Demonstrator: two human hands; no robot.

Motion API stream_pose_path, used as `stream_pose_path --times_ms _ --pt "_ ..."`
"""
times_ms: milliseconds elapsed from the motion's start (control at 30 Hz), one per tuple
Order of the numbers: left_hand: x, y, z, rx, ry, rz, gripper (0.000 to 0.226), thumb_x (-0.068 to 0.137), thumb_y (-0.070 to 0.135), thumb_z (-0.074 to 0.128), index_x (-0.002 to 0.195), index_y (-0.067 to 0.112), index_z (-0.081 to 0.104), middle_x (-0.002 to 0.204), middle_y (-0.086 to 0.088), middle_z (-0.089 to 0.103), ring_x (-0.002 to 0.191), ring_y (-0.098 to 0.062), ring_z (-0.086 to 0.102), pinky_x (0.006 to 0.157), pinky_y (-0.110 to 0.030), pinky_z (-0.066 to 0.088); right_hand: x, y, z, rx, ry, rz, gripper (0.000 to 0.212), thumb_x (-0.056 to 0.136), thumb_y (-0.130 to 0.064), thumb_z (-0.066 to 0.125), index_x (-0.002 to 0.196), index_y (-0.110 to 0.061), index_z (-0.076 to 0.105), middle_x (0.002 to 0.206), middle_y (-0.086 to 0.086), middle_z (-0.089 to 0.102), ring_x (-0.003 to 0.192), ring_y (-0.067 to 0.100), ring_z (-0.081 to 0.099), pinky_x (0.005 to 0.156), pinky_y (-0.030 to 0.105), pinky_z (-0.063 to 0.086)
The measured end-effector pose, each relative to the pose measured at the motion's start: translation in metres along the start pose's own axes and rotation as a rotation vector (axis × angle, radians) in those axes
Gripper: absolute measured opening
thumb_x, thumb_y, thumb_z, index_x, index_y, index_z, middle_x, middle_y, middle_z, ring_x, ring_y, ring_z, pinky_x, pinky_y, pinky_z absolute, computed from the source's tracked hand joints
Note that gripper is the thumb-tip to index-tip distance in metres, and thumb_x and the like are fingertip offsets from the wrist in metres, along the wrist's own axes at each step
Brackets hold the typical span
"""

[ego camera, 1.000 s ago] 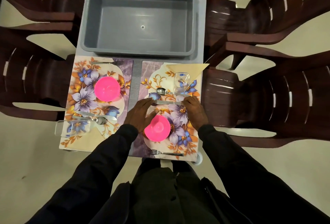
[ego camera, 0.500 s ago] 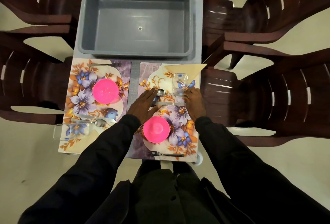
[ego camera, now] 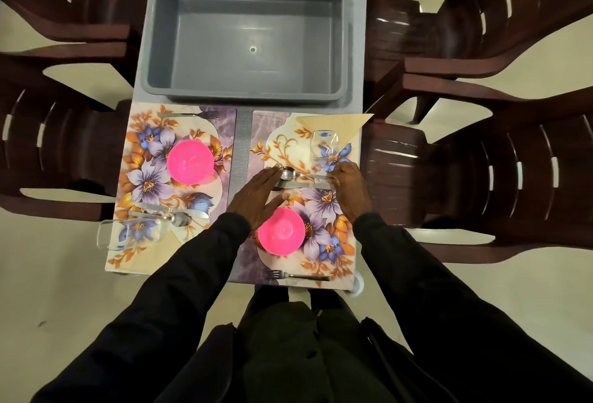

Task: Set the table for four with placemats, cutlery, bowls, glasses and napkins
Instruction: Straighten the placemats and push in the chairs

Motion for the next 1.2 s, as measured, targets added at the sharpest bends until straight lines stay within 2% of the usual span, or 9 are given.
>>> stream_pose_path --times_ms 267,467,600,700,767,833,1000,1133,1200 --pt "-0.002 0.001 0.000 0.004 0.000 0.005 0.092 0.093 0.081 0.018 0.158 0.017 0.034 0.164 -0.003 0.034 0.153 -0.019 0.027 0.122 -0.045 0.031 -0.001 0.000 -0.002 0.010 -0.042 0.017 0.025 0.093 -0.008 0.071 0.116 0.002 0.071 0.116 0.017 0.066 0.110 0.027 0.062 0.103 0.027 0.046" --pt "-0.002 0.000 0.000 -0.003 0.018 0.028 0.089 0.095 0.078 0.021 0.156 0.015 0.038 0.162 -0.005 0.038 0.152 -0.021 0.030 0.121 -0.046 0.033 -0.001 -0.003 -0.012 0.089 -0.031 0.053 0.023 0.092 -0.004 0.071 0.115 -0.001 0.072 0.115 0.017 0.069 0.109 0.029 0.063 0.103 0.036 0.051" --pt "-0.003 0.001 -0.003 -0.004 0.017 0.006 0.084 0.096 0.072 0.027 0.158 0.017 0.035 0.163 -0.004 0.036 0.153 -0.020 0.028 0.123 -0.044 0.030 0.002 -0.008 -0.024 0.137 0.109 0.166 0.023 0.094 -0.013 0.072 0.114 -0.003 0.069 0.114 0.015 0.067 0.106 0.028 0.062 0.094 0.045 0.054" --pt "-0.003 0.002 -0.008 0.001 0.017 -0.011 0.079 0.097 0.067 0.030 0.159 0.018 0.033 0.165 -0.003 0.032 0.154 -0.020 0.024 0.125 -0.041 0.026 0.017 -0.024 -0.040 0.347 0.129 0.256 0.046 0.085 -0.014 0.080 0.126 -0.007 0.060 0.125 0.009 0.061 0.115 0.026 0.060 0.101 0.038 0.052" --pt "-0.002 0.002 -0.009 0.011 0.020 -0.010 0.076 0.098 0.062 0.034 0.159 0.017 0.033 0.165 -0.003 0.031 0.154 -0.021 0.024 0.125 -0.040 0.025 0.028 -0.031 -0.046 0.437 0.027 0.229 0.062 0.082 -0.019 0.084 0.135 -0.016 0.054 0.133 -0.002 0.057 0.122 0.016 0.055 0.108 0.024 0.043" --pt "-0.003 0.002 -0.010 0.008 0.026 -0.006 0.077 0.098 0.064 0.032 0.158 0.016 0.034 0.165 -0.003 0.033 0.154 -0.021 0.025 0.124 -0.039 0.025 0.037 -0.035 -0.049 0.439 -0.060 0.184 0.067 0.081 -0.022 0.086 0.138 -0.018 0.052 0.137 -0.005 0.058 0.125 0.012 0.054 0.109 0.020 0.040" --pt "-0.002 0.004 -0.012 -0.004 0.045 -0.004 0.076 0.098 0.063 0.032 0.158 0.017 0.035 0.163 -0.004 0.035 0.153 -0.022 0.026 0.123 -0.039 0.026 0.042 -0.037 -0.053 0.465 -0.099 0.177 0.056 0.080 -0.014 0.085 0.131 -0.014 0.060 0.123 -0.007 0.067 0.110 -0.002 0.064 0.096 0.018 0.052" --pt "-0.003 0.006 -0.013 -0.016 0.040 -0.014 0.069 0.099 0.053 0.039 0.158 0.016 0.035 0.163 -0.004 0.035 0.153 -0.023 0.026 0.123 -0.038 0.024 0.036 -0.037 -0.051 0.476 -0.146 0.238 0.051 0.083 -0.019 0.084 0.128 -0.017 0.061 0.124 -0.005 0.069 0.110 0.005 0.067 0.095 0.029 0.058" --pt "-0.004 0.007 -0.014 -0.021 0.046 -0.010 0.068 0.100 0.052 0.039 0.157 0.016 0.036 0.163 -0.004 0.036 0.153 -0.023 0.028 0.122 -0.038 0.025 0.034 -0.040 -0.052 0.460 -0.146 0.230 0.048 0.084 -0.019 0.083 0.127 -0.019 0.060 0.119 -0.013 0.068 0.108 -0.002 0.066 0.095 0.023 0.056"
Point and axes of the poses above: each hand's wrist, its own x-axis towards the middle knuckle, its own z-axis out of the palm, y = z × x, the point moved 2 cm from there along x, towards the middle knuckle
